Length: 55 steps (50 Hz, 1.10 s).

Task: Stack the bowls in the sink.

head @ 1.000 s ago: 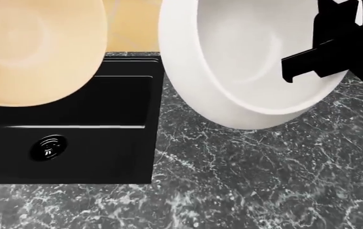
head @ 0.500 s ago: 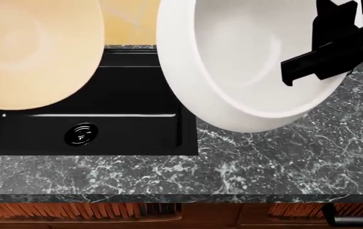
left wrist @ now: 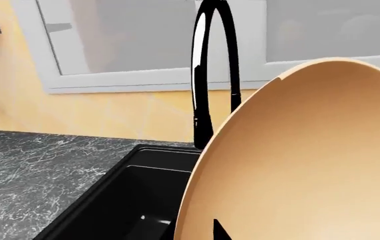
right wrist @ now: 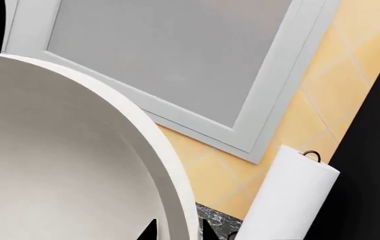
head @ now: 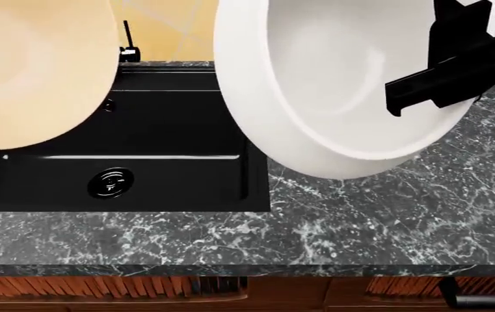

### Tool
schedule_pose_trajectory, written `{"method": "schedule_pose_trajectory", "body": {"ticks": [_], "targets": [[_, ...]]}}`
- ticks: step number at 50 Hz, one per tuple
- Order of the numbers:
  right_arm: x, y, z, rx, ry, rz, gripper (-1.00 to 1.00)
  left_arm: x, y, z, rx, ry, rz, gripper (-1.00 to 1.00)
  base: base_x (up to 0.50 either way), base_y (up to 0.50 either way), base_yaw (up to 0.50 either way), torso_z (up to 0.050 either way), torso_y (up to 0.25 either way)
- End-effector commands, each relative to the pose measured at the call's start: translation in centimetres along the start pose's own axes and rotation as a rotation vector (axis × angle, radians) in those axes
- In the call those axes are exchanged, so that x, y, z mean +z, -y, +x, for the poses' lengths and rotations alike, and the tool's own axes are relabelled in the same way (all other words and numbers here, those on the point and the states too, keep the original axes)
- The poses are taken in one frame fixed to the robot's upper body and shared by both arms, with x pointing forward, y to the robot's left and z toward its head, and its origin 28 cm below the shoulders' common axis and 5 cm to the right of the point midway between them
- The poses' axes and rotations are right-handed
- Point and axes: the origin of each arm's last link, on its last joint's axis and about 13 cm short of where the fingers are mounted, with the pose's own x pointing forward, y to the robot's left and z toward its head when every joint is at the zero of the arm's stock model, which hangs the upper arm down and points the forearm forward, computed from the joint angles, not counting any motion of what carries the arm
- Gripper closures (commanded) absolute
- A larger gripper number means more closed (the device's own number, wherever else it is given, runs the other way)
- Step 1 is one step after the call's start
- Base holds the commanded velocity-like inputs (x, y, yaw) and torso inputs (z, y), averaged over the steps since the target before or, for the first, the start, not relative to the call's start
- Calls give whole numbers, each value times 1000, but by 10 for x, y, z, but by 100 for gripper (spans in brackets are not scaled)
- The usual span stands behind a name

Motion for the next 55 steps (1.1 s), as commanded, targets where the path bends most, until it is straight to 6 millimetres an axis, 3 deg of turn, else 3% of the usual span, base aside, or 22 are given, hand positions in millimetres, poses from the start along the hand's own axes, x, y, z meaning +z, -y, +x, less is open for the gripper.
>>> {"method": "schedule_pose_trajectory", "body": {"ticks": [1, 23, 36, 55], "targets": [[0, 1, 1, -12, 7, -3, 100, -6, -12, -2, 64, 1, -54, 100, 0, 0, 0, 0, 0], [-1, 2, 3, -21, 0, 6, 100, -25, -44, -17, 186, -23, -125, 100, 0, 0, 0, 0, 0], [-1, 1, 4, -26, -4, -10, 100, -28, -49, -21, 219, -28, -140, 100, 0, 0, 0, 0, 0], [-3, 0, 5, -33, -14, -24, 100, -30, -51, -22, 221, -31, -144, 100, 0, 499, 0, 0, 1]]}}
